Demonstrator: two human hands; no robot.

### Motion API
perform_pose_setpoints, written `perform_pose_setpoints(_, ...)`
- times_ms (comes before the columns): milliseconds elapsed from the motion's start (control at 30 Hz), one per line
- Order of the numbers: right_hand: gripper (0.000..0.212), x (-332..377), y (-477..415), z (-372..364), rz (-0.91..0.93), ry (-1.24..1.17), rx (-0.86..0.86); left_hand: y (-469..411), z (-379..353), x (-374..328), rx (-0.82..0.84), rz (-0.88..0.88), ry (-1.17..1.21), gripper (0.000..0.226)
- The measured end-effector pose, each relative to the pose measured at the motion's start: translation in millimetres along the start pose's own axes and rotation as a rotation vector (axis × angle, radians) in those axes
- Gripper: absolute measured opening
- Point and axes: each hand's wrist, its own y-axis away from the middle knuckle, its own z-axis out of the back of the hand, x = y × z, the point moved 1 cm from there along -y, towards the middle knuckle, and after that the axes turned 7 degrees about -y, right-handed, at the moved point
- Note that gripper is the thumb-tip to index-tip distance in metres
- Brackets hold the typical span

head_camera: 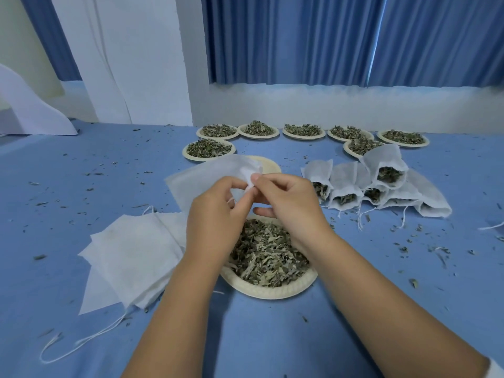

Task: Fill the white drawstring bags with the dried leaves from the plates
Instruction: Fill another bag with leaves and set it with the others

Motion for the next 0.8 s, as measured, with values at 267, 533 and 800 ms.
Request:
perform_pose_setpoints(267,0.018,0.6,-9.0,13.2,-0.313,-0.100,0.094,-5.2,1.4,5.8,0.240,0.195,0.273,0.014)
perform_pose_setpoints(533,0.020,1.9,-13.6,26.9,-0.394,0.101,0.135,-7.3,2.2,9.3,0.179,0.358,0.295,0.022)
perform_pose_setpoints(800,0.024,8.5,-6.9,24.8,-0.082,0.698,0.279,-3.5,6.8,13.8,-0.080,0.110,-0.135,0.017)
